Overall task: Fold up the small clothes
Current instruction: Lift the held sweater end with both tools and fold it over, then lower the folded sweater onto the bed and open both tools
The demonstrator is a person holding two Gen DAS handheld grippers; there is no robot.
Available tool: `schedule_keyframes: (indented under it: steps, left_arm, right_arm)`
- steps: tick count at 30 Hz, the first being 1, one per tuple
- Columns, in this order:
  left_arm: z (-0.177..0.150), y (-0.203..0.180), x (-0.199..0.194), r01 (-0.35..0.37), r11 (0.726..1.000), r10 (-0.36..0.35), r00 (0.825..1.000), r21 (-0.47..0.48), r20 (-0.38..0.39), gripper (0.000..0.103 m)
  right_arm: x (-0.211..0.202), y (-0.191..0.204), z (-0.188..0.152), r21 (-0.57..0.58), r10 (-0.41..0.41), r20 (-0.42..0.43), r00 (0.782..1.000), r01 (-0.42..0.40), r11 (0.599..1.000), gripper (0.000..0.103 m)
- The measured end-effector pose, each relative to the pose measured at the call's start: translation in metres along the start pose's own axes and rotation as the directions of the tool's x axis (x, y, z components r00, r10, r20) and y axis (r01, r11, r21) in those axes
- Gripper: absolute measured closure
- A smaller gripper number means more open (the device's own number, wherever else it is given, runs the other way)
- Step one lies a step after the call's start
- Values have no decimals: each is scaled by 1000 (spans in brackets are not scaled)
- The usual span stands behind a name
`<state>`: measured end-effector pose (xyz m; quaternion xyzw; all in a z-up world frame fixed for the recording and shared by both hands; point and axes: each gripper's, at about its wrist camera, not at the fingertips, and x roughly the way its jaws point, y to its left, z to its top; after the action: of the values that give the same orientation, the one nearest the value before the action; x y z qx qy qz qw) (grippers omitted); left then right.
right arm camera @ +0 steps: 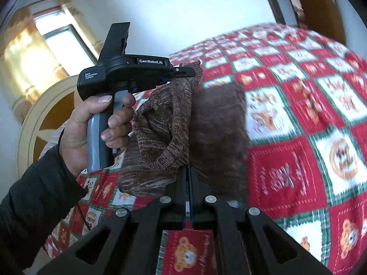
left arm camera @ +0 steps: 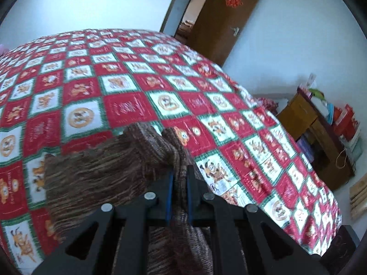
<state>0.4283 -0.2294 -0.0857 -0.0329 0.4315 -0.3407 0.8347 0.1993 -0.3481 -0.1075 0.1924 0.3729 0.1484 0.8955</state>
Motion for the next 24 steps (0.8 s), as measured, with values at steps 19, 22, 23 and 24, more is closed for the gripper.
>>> schedule_keyframes:
  steps: [19,22,23,24]
  left_arm:
    - [-46,-33,-35,-155,966,144,987,205,69,38]
    - [-74,-6,-64,-216,958,198,974,190,106,32]
    - [-86,5,-73,-226,959,210,972,169,106,31]
    - [-94,13,-78,-234,960,220,970,154,105,28]
  right_arm:
    - [16,-43,-22,146,27,-89,996,-14,989,103]
    - [6,-39,-23,114,3,-81,997,7,993,102]
    - [-1,-38,-24,98,-34,-61,998,40,994,100]
    - [-7,-36,-24,80,-66,-42,997,69,994,91]
